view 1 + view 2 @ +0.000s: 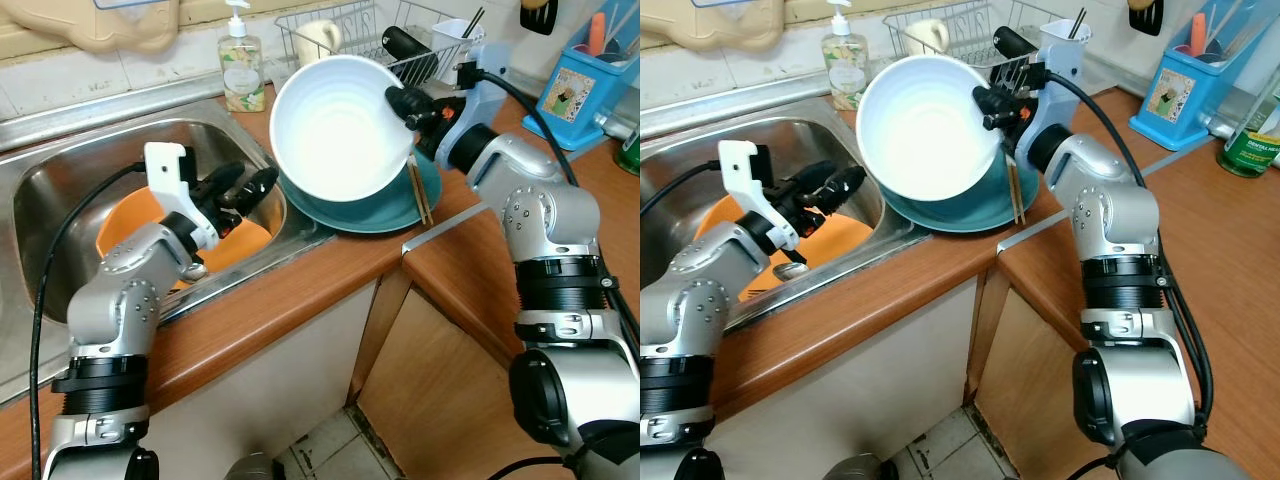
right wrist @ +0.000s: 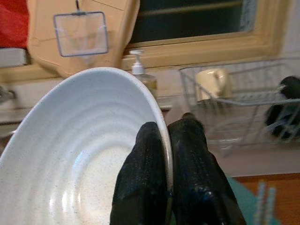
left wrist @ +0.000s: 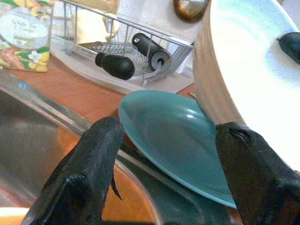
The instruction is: Kitchen organization
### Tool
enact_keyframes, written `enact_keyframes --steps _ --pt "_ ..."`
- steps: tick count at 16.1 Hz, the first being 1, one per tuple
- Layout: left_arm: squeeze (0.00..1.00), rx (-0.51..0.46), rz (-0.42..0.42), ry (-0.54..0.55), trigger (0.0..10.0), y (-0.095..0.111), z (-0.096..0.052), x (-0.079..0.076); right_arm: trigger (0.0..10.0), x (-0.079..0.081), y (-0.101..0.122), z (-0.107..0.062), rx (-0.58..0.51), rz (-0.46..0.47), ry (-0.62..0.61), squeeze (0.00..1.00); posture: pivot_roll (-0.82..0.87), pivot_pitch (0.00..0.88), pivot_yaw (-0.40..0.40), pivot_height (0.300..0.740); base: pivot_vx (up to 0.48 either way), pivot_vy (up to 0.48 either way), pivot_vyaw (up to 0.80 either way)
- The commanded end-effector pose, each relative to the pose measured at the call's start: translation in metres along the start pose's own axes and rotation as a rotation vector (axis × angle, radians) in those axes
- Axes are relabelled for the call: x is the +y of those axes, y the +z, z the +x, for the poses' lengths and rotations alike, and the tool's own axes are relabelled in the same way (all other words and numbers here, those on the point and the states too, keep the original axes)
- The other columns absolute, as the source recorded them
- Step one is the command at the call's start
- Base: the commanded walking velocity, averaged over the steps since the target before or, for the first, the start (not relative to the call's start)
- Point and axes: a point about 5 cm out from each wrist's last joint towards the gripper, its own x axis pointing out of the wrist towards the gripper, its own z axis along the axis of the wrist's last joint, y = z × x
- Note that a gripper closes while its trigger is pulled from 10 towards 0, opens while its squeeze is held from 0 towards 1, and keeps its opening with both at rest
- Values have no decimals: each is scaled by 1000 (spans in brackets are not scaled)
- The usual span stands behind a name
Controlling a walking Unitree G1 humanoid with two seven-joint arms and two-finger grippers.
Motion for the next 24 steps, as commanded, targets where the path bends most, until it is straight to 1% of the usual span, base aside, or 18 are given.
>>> enact_keyframes --steps 1,3,5,8,10,15,19,22,24 --pt "0 -26 -11 -9 10000 7 -3 1 0 5 13 3 -45 -65 13 0 3 0 38 740 0 0 0" --pt "0 -34 -35 -38 10000 8 -1 -4 0 16 10 6 -43 -85 64 0 6 0 37 740 0 0 0" --pt "0 -27 -42 -55 10000 5 1 -8 0 24 8 7 -39 -107 97 0 3 0 39 740 0 0 0" --pt "0 -17 -50 -68 10000 1 5 -11 0 37 8 5 -57 -91 173 0 3 0 39 740 0 0 0" --pt "0 -23 -47 -42 0 1 6 -9 0 39 9 4 -67 -69 180 0 0 0 40 740 0 0 0" --pt "0 -50 -40 -41 0 2 7 -9 0 41 6 2 -67 -60 172 0 0 0 40 740 0 0 0" --pt "0 -40 -31 -18 0 0 10 -9 0 45 5 2 -67 -71 176 0 -1 0 43 740 0 0 0" --pt "0 -24 3 11 0 -1 11 -9 0 50 5 2 -70 -106 174 0 -1 0 44 740 0 0 0" --pt "0 -14 42 14 0 1 12 -11 0 52 5 2 -69 -119 173 0 -1 0 47 740 0 0 0"
